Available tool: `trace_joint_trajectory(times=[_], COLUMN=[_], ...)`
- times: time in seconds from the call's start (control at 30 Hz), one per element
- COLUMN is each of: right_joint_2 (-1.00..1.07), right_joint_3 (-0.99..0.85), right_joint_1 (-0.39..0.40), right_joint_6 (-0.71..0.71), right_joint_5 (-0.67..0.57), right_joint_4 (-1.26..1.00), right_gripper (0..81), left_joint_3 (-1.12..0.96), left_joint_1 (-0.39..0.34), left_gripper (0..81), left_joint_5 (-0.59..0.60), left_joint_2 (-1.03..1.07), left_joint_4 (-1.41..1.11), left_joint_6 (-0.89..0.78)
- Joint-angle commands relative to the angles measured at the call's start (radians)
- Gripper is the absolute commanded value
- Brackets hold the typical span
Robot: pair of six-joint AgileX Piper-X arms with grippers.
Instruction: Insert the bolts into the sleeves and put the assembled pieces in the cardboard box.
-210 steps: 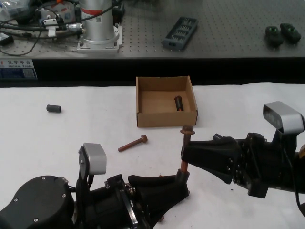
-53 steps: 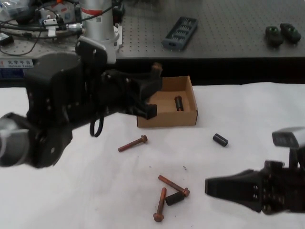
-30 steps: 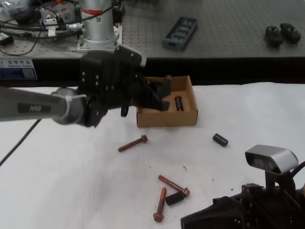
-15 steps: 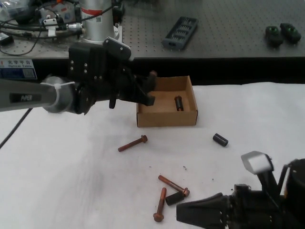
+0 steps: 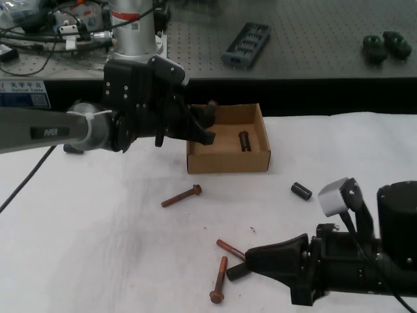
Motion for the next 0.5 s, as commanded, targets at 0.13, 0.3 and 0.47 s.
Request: trace_joint_trajectory(times=[0.13,0.3,0.47], right_joint_2=[-0.06,-0.061,-0.061], right_joint_3=[-0.009,-0.006,-0.006], right_joint_1=[-0.006,-0.006,-0.006], right_joint_6=[-0.023,-0.023,-0.023], right_joint_5=[0.017,0.016,0.016], right_joint_4=[0.034,0.055,0.079], right_gripper=[4.3,4.3,4.3], left_joint_3=[-0.016,-0.016,-0.016], left_joint_1=[-0.014,-0.017,-0.02], left_gripper=[9.4,15.2,41.0], left_joint_5=[0.017,0.044,0.066], left_joint_2=[-0.006,-0.006,-0.006], left_joint_4=[0.061,0.061,0.061], left_joint_6=[0.004,0.002,-0.05])
